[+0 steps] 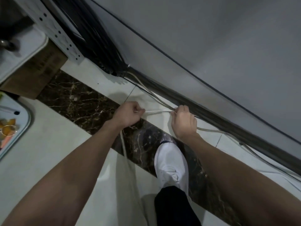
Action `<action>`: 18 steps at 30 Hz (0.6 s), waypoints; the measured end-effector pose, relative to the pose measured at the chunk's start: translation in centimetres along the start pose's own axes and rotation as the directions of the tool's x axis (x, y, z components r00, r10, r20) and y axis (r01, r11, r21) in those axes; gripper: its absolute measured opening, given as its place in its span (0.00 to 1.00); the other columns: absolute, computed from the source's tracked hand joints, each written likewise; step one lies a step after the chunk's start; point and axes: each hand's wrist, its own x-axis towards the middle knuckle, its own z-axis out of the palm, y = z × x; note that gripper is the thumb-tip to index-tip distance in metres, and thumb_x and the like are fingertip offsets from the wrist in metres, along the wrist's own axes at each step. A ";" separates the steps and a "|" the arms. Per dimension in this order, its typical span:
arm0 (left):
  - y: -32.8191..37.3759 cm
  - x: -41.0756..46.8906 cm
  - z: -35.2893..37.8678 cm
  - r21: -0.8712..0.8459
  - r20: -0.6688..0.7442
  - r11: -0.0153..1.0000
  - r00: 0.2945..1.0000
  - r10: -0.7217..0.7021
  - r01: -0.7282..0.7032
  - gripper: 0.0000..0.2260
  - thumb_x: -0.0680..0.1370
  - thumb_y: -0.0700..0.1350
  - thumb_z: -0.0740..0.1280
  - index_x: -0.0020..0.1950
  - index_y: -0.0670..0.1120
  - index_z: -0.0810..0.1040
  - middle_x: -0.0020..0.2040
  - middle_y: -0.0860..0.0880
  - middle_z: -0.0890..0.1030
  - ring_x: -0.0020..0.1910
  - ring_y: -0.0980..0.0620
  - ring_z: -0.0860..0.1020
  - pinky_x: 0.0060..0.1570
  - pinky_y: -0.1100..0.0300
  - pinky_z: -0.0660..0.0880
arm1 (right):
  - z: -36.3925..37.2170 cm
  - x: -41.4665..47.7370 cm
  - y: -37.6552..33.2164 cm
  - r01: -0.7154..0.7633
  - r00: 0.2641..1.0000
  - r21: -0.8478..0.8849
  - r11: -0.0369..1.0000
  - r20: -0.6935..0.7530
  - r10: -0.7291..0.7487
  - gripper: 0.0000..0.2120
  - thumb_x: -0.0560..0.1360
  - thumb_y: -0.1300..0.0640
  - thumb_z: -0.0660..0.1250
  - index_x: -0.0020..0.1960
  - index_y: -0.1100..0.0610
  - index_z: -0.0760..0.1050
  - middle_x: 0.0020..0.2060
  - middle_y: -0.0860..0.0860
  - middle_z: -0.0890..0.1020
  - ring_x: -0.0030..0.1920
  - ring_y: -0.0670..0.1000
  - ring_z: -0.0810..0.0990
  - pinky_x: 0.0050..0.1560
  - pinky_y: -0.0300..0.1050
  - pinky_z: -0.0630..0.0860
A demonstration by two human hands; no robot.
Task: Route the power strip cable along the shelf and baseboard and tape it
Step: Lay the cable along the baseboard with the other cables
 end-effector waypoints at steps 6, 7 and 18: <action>0.1 2.6 -3.7 0.675 0.012 0.658 0.897 0.443 -0.334 0.16 0.85 0.54 0.57 0.58 0.45 0.79 0.54 0.45 0.82 0.53 0.43 0.80 0.46 0.53 0.72 | 1.6 0.3 -1.8 0.144 0.986 0.063 0.988 -0.093 -0.138 0.11 0.81 0.55 0.66 0.59 0.61 0.76 0.59 0.58 0.75 0.42 0.60 0.83 0.36 0.46 0.70; 0.4 3.0 -4.3 0.689 0.015 0.627 0.871 0.491 -0.365 0.15 0.85 0.53 0.58 0.58 0.45 0.79 0.54 0.45 0.82 0.53 0.43 0.80 0.46 0.53 0.73 | 1.9 0.3 -2.6 0.247 0.965 0.095 0.964 -0.117 -0.236 0.12 0.80 0.56 0.68 0.60 0.61 0.77 0.59 0.58 0.75 0.41 0.57 0.83 0.35 0.46 0.73; 0.5 4.9 -3.9 0.454 -0.216 0.811 0.837 0.502 -0.369 0.10 0.81 0.54 0.65 0.49 0.49 0.80 0.47 0.50 0.82 0.48 0.48 0.78 0.46 0.56 0.71 | 2.0 3.6 -9.1 0.183 0.982 0.181 0.966 -0.080 -0.171 0.14 0.83 0.47 0.59 0.63 0.56 0.68 0.48 0.55 0.85 0.42 0.62 0.85 0.39 0.52 0.76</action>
